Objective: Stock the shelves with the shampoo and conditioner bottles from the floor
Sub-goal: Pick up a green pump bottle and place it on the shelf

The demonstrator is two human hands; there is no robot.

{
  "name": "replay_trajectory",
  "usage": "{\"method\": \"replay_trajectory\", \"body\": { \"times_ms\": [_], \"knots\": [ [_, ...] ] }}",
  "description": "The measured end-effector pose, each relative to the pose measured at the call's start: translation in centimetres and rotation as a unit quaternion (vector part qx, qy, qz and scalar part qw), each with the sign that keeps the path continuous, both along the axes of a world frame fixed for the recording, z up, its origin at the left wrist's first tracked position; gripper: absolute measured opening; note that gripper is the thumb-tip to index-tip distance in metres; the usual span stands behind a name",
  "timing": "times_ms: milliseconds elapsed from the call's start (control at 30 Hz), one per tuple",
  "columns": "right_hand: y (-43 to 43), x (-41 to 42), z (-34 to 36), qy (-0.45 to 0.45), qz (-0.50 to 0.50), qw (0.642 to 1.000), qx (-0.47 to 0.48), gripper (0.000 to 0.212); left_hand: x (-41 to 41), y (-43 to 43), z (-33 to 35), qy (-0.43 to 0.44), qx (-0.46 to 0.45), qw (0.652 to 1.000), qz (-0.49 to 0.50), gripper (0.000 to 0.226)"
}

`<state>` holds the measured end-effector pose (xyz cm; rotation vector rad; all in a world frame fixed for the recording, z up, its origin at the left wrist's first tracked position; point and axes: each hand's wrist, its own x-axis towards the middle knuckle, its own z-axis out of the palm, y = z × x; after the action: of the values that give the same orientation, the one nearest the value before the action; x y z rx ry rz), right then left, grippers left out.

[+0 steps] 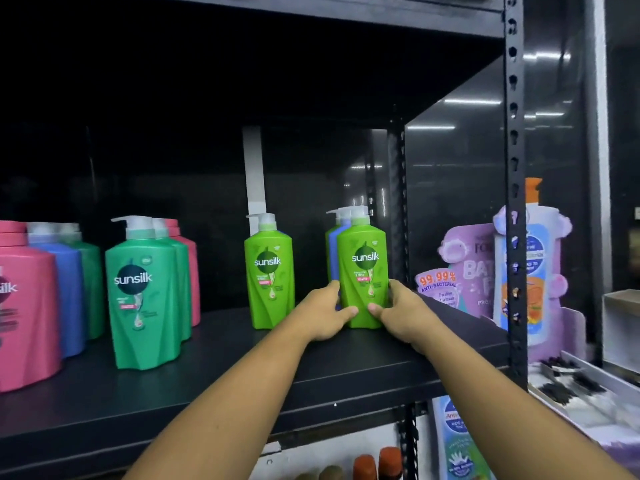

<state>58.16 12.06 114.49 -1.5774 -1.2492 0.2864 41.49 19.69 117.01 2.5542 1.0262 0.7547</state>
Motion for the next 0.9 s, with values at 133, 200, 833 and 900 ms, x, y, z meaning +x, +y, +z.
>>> {"method": "replay_trajectory", "body": {
  "times_ms": [133,200,833,900],
  "knots": [
    [0.1,0.0,0.1,-0.033,-0.013,0.999,-0.007,0.040,-0.2,0.0,-0.4,-0.001,0.003,1.000,0.000,0.043],
    [0.0,0.0,0.3,-0.052,-0.022,0.998,-0.012,0.040,-0.2,0.0,-0.4,0.002,0.008,1.000,0.004,0.043],
    [-2.0,-2.4,0.7,-0.254,-0.207,0.944,-0.045,0.041,-2.0,-1.3,-0.8,0.155,0.033,0.987,0.030,0.068],
    [-2.2,-2.4,0.8,-0.251,-0.191,0.948,-0.042,0.043,-2.6,-1.9,-0.8,0.165,0.036,0.985,0.032,0.066]
  ]
}}
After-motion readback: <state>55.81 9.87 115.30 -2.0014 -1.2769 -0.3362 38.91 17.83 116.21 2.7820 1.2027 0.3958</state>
